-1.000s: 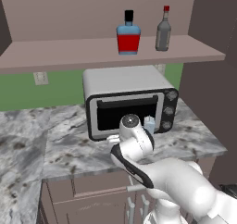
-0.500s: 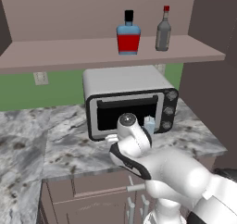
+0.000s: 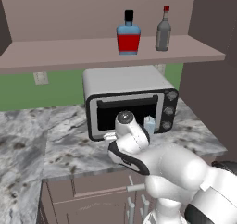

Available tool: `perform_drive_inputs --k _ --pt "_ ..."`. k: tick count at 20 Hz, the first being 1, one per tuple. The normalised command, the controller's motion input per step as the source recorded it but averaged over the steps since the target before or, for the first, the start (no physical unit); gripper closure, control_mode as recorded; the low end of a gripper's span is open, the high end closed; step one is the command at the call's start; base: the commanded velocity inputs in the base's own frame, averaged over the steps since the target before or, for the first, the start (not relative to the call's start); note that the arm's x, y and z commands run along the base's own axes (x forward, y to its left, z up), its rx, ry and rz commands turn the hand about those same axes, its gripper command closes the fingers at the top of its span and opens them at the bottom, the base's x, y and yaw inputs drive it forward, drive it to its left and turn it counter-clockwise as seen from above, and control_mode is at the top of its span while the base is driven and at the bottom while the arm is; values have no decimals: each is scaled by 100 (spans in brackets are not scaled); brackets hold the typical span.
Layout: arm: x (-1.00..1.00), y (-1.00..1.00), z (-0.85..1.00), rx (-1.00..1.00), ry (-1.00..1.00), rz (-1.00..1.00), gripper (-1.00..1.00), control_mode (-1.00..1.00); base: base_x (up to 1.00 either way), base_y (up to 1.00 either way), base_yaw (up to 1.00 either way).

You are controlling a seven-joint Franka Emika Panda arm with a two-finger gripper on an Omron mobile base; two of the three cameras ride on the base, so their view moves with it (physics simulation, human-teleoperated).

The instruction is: Sort all alcoholic drinks to one cabinet, and non-alcoholic drinks to the other.

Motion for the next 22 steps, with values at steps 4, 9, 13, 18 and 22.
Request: perform_drive_inputs --k 4,9,13,18,22 --pt "-5 0 24 0 -2 0 100 -100 0 0 0" --pt "-54 0 92 0 -6 2 100 -100 0 0 0" --pt "-70 -3 100 0 -7 0 100 -100 0 0 0" --pt "-75 -16 92 2 -7 2 100 -100 0 0 0" --pt "-74 -38 90 5 -9 9 100 -100 0 0 0"
